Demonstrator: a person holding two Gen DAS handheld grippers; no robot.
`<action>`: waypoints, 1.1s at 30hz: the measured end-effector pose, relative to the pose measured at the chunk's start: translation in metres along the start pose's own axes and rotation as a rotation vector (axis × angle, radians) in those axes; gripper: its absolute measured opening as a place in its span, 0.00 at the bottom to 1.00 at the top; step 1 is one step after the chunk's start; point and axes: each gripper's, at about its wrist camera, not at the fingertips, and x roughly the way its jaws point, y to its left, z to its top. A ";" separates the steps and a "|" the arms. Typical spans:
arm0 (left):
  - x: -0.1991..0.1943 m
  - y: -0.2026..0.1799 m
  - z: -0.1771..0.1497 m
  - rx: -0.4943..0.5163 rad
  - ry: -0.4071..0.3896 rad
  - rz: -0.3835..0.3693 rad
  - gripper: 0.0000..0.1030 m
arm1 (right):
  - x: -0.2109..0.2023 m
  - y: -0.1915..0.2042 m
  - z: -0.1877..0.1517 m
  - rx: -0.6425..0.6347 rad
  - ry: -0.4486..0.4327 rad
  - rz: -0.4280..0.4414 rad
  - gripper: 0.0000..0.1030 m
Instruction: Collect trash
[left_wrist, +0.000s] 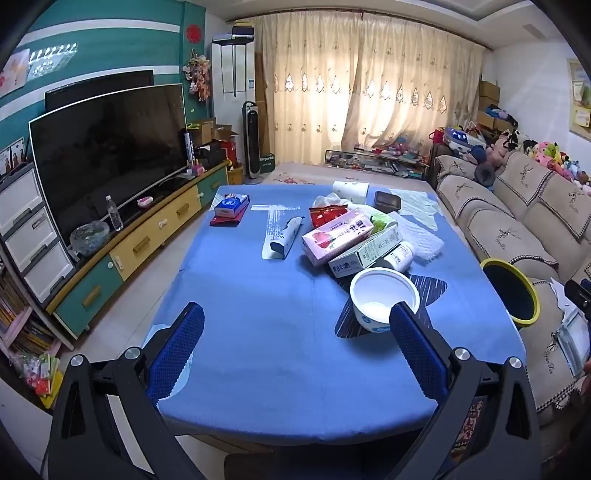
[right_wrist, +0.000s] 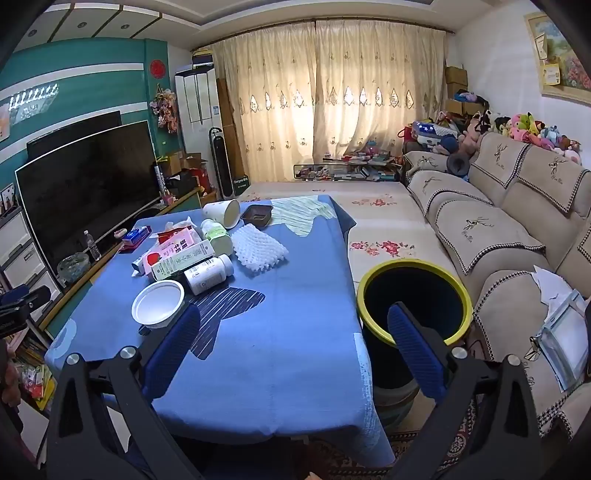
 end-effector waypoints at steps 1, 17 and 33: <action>0.000 0.000 0.000 0.000 0.001 0.002 0.96 | 0.000 0.000 0.000 -0.001 0.001 -0.001 0.94; -0.006 -0.004 0.000 0.007 -0.005 -0.019 0.96 | 0.005 0.000 -0.003 0.006 0.021 -0.001 0.94; 0.000 -0.007 -0.001 0.014 0.010 -0.023 0.96 | 0.020 0.001 -0.010 0.010 0.036 0.002 0.94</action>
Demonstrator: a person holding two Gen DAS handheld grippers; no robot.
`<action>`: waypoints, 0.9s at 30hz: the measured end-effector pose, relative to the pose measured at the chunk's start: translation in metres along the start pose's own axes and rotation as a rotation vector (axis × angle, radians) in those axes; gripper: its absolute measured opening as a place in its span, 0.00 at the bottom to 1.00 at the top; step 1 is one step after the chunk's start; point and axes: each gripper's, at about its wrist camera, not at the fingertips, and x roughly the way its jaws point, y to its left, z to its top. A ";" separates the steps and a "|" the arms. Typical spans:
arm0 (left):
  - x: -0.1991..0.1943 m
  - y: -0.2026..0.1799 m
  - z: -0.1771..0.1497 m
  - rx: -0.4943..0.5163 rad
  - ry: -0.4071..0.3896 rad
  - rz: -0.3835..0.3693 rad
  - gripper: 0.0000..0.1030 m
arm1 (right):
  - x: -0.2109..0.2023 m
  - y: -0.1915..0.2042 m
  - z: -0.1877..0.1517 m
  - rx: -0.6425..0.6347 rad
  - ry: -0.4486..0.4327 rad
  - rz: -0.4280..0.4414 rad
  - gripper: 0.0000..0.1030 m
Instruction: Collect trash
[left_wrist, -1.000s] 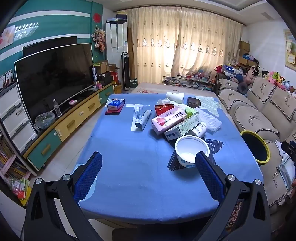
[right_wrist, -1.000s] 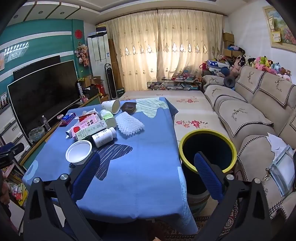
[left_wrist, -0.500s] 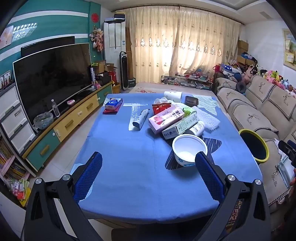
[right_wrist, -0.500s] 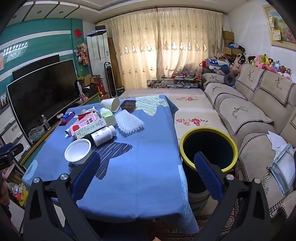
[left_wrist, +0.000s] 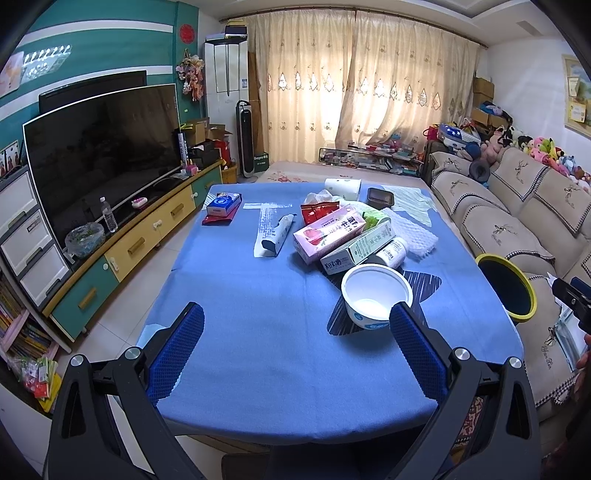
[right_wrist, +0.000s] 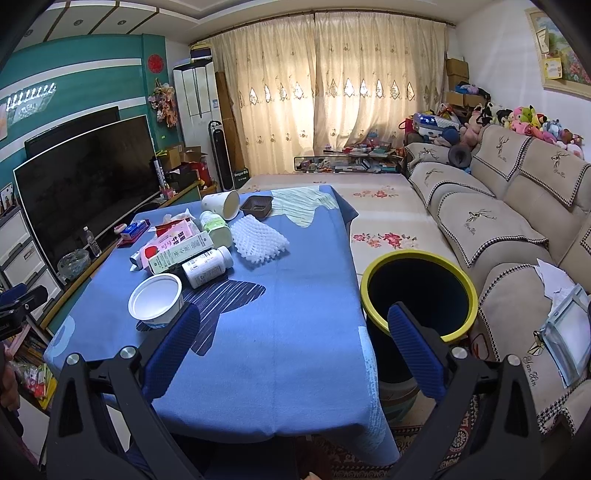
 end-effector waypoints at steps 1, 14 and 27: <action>0.001 0.000 0.000 0.000 0.001 0.001 0.96 | 0.000 0.000 0.000 0.000 0.000 0.001 0.94; 0.003 -0.003 -0.003 0.004 0.009 0.000 0.96 | 0.001 -0.001 -0.002 0.003 0.005 0.002 0.94; 0.007 -0.003 -0.003 0.003 0.014 0.003 0.96 | 0.004 -0.003 -0.003 0.005 0.010 -0.002 0.94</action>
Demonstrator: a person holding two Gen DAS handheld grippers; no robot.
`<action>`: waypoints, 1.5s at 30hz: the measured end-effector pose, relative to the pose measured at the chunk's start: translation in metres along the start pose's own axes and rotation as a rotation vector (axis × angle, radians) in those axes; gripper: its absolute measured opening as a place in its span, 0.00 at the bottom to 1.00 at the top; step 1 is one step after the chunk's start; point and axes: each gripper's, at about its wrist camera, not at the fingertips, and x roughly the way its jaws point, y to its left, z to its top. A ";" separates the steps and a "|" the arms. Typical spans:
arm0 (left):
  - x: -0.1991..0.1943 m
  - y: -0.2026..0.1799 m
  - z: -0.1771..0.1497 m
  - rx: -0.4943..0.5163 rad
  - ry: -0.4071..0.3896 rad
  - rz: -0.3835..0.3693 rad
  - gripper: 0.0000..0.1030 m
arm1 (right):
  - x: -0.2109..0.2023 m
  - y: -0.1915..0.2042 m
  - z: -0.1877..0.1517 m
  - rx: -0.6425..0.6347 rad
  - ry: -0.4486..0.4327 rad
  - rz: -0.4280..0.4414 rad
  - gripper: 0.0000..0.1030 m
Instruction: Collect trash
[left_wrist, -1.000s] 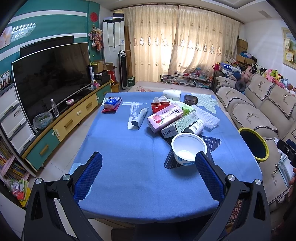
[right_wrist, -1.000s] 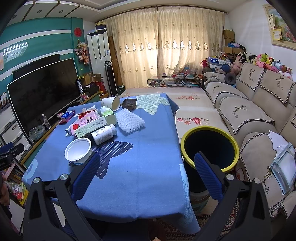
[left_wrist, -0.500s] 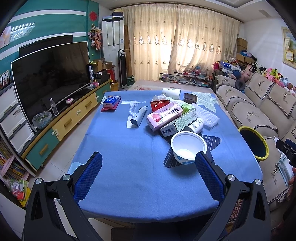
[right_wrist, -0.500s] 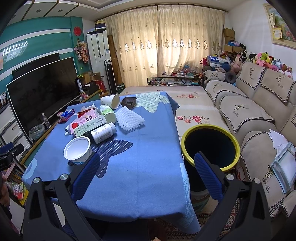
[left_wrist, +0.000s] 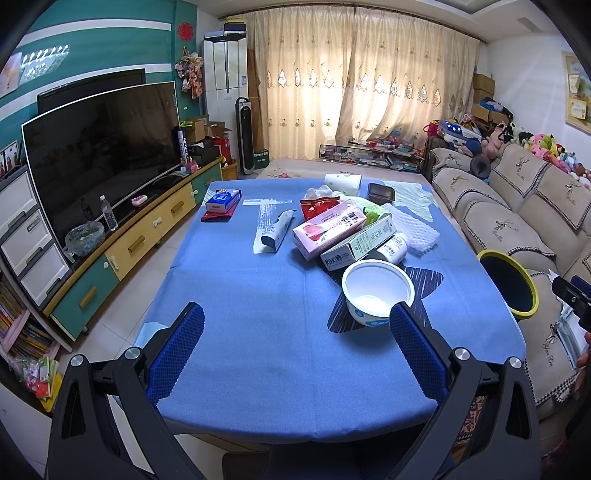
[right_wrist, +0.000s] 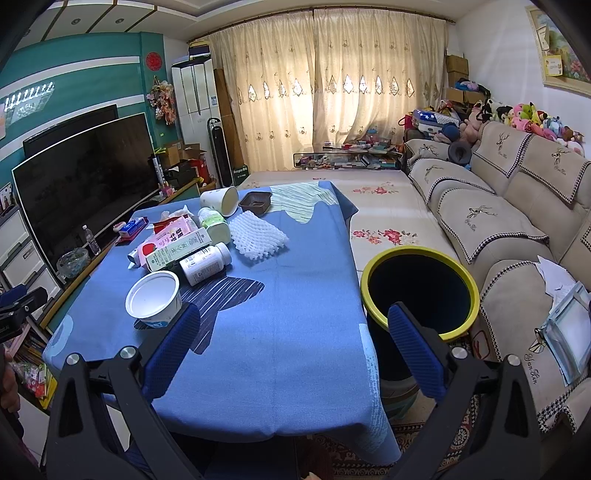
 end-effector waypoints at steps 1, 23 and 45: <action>0.001 0.000 -0.001 0.001 0.001 -0.001 0.96 | 0.001 0.000 -0.001 0.000 0.001 0.000 0.94; 0.003 -0.002 0.000 0.009 0.004 0.000 0.96 | 0.004 -0.001 -0.003 0.004 0.008 -0.003 0.94; 0.011 0.001 0.002 0.005 0.022 0.012 0.96 | 0.028 0.011 0.004 -0.002 0.059 0.072 0.94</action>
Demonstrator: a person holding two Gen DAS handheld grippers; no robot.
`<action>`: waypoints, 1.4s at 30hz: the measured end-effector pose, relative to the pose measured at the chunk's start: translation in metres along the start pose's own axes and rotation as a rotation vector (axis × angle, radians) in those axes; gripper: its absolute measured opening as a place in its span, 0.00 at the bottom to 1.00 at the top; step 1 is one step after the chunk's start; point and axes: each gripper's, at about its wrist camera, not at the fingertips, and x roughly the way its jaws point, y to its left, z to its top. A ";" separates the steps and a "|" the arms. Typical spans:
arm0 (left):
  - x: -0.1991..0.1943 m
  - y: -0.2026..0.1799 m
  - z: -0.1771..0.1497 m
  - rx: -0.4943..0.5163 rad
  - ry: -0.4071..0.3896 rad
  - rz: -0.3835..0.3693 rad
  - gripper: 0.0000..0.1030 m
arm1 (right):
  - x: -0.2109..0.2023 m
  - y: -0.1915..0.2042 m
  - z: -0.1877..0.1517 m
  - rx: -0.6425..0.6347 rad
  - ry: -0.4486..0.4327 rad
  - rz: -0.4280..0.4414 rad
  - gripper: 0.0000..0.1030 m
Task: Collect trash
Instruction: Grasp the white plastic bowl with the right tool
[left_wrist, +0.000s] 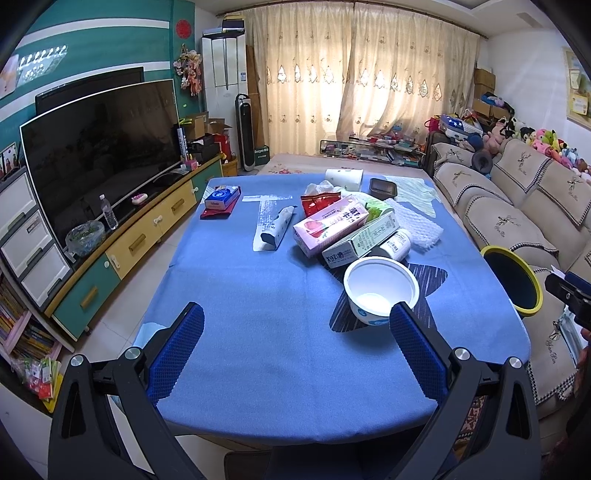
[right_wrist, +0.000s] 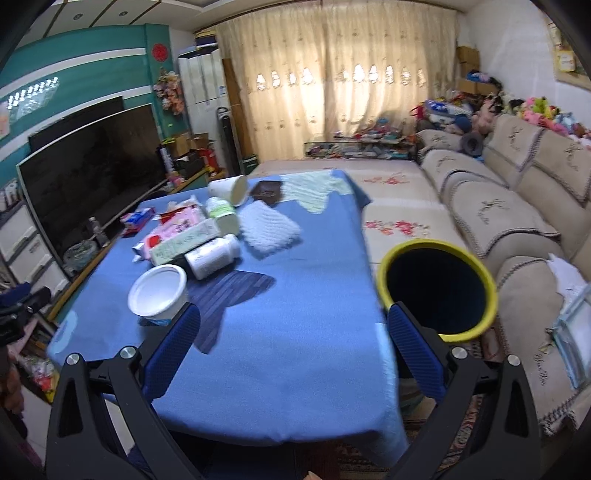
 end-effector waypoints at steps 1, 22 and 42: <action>0.001 0.000 0.000 -0.001 0.001 0.001 0.96 | 0.005 0.003 0.003 -0.001 0.010 0.018 0.94; 0.060 0.015 -0.007 0.007 0.072 0.019 0.96 | 0.179 0.116 0.019 -0.104 0.369 0.221 0.35; 0.089 0.000 -0.008 0.035 0.096 -0.009 0.96 | 0.129 0.015 0.043 0.088 0.228 0.178 0.07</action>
